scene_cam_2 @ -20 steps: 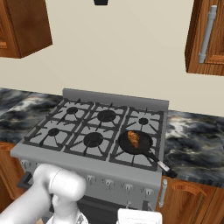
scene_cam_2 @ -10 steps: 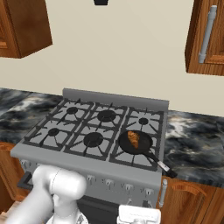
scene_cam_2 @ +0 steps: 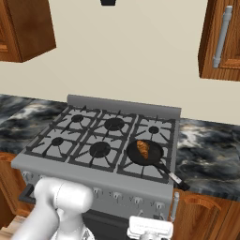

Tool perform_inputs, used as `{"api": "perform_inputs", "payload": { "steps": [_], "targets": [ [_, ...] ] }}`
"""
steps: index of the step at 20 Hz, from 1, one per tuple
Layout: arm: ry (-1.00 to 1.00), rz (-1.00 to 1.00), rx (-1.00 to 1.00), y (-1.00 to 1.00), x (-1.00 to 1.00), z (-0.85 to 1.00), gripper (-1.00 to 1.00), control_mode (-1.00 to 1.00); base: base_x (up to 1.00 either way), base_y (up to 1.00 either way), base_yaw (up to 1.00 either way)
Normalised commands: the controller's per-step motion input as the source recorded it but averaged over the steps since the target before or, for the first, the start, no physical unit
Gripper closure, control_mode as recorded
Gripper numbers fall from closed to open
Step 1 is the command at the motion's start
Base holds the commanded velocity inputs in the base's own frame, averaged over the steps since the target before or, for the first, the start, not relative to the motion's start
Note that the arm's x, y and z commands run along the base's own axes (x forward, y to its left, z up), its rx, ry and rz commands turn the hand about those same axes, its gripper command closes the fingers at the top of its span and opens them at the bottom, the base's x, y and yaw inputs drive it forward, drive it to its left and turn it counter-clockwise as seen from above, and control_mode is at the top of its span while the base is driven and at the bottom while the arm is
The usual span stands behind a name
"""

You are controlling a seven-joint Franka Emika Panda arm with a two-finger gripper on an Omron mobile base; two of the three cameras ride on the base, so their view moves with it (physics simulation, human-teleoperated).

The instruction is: Pick the croissant and place it on the pan. Then turn on the stove to warm the croissant.

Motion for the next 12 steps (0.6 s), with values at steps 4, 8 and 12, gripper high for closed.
{"api": "perform_inputs", "payload": {
  "steps": [4,8,12],
  "targets": [
    [0.0,0.0,0.0,-0.13,0.17,-0.14,-1.0,-1.0,0.0,0.0,0.0],
    [0.0,0.0,0.0,-0.07,0.2,-0.26,-1.0,-1.0,0.0,0.0,0.0],
    [0.0,0.0,0.0,-0.06,0.2,-0.27,-1.0,-1.0,0.0,0.0,0.0]
  ]
}}
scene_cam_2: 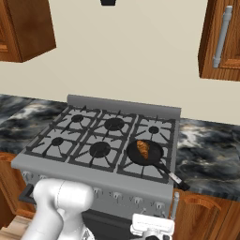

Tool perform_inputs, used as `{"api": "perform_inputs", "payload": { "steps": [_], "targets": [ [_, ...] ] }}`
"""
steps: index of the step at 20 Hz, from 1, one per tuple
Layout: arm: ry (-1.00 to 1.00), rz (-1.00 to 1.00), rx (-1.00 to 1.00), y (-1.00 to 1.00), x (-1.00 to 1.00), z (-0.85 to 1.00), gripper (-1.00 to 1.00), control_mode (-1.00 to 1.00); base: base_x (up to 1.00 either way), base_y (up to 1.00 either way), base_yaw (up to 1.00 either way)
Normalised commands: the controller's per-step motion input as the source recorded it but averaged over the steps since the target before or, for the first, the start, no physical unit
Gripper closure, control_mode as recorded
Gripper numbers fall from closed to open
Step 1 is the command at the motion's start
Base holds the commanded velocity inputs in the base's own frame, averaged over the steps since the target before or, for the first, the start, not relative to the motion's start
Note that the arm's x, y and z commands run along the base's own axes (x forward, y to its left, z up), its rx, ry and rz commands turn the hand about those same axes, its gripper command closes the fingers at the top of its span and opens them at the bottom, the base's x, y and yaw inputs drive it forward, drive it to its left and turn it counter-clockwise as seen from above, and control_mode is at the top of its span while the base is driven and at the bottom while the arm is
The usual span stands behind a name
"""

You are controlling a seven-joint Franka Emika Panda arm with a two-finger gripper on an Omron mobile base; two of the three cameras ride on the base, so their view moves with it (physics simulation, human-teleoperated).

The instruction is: Pick the croissant and place it on the pan. Then turn on the stove to warm the croissant.

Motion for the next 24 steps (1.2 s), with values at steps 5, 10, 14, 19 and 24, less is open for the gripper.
{"api": "perform_inputs", "payload": {
  "steps": [5,10,14,19,24],
  "targets": [
    [0.0,0.0,0.0,-0.15,0.17,-0.16,-1.0,-1.0,0.0,0.0,0.0],
    [0.0,0.0,0.0,-0.18,0.13,-0.14,-1.0,-1.0,0.0,0.0,0.0],
    [-0.01,-0.01,0.0,-0.04,0.01,-0.14,-1.0,-1.0,0.0,0.0,0.0],
    [0.0,-0.03,-0.06,0.01,0.01,-0.04,1.0,-1.0,0.0,0.0,0.0],
    [0.0,-0.05,-0.08,0.02,0.12,0.0,1.0,-1.0,0.0,0.0,0.0]
  ]
}}
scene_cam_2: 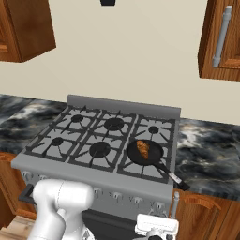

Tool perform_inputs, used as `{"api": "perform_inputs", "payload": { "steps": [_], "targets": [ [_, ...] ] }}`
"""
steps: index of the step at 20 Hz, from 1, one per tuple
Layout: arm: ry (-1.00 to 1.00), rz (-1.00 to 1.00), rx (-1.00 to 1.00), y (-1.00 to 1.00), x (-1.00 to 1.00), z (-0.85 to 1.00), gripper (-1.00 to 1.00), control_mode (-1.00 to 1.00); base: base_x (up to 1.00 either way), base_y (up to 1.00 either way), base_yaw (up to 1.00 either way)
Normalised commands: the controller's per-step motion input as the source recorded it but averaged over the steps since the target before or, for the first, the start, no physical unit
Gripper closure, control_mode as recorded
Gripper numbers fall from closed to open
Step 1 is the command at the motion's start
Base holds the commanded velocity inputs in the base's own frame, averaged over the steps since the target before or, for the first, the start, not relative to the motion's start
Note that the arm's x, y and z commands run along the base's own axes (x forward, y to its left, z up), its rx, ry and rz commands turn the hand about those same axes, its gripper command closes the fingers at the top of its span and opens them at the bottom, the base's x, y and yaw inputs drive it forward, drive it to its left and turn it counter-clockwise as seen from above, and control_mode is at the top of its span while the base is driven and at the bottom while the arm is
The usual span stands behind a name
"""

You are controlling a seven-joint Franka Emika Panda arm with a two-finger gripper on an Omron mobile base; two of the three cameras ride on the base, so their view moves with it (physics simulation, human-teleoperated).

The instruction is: Pick the croissant and place it on the pan. Then turn on the stove to warm the croissant.

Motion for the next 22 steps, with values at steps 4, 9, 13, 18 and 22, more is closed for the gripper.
{"api": "perform_inputs", "payload": {
  "steps": [4,9,13,18,22],
  "targets": [
    [0.0,-0.05,-0.01,-0.03,0.15,0.0,1.0,-1.0,0.0,0.0,0.0],
    [0.0,-0.06,-0.02,-0.03,0.13,0.01,1.0,-1.0,0.0,0.0,0.0],
    [-0.03,-0.07,-0.12,0.0,0.14,0.05,1.0,-1.0,0.0,0.0,0.0],
    [-0.2,-0.02,-0.32,0.01,0.11,0.06,1.0,-1.0,0.0,0.0,0.0],
    [-0.34,0.0,-0.5,0.01,0.03,0.0,1.0,-1.0,0.0,0.0,0.0]
  ]
}}
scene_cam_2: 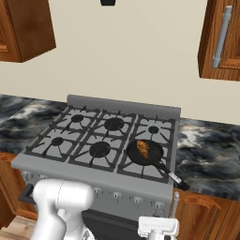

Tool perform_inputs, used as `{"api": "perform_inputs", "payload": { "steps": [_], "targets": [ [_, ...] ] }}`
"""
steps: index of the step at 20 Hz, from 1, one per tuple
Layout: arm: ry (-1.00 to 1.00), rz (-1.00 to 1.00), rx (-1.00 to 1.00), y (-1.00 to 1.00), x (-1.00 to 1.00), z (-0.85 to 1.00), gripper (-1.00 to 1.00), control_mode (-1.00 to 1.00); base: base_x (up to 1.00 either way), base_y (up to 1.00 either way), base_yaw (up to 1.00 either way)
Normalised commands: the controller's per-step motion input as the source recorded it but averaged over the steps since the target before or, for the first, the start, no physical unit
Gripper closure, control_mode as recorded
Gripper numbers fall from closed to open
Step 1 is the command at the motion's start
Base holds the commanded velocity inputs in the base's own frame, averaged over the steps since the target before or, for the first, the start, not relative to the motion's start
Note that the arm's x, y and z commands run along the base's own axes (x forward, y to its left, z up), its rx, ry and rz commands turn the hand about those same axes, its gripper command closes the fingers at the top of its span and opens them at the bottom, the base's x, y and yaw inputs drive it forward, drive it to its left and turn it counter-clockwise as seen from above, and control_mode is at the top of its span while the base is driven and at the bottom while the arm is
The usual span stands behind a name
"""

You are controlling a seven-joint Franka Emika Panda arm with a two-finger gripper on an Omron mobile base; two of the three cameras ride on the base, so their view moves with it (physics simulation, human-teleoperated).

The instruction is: Pick the croissant and place it on the pan. Then turn on the stove to warm the croissant.

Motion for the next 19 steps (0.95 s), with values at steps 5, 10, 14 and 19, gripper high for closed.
{"api": "perform_inputs", "payload": {
  "steps": [5,10,14,19],
  "targets": [
    [-0.31,0.0,-0.6,0.03,0.08,0.0,1.0,-1.0,0.0,0.0,0.0],
    [-0.27,0.0,-0.72,0.07,0.11,0.0,1.0,-1.0,0.0,0.0,0.0],
    [-0.2,0.0,-0.78,0.14,0.19,0.0,1.0,-1.0,0.0,0.0,0.0],
    [-0.2,0.0,-0.81,0.19,0.21,0.0,1.0,-1.0,0.0,0.0,0.0]
  ]
}}
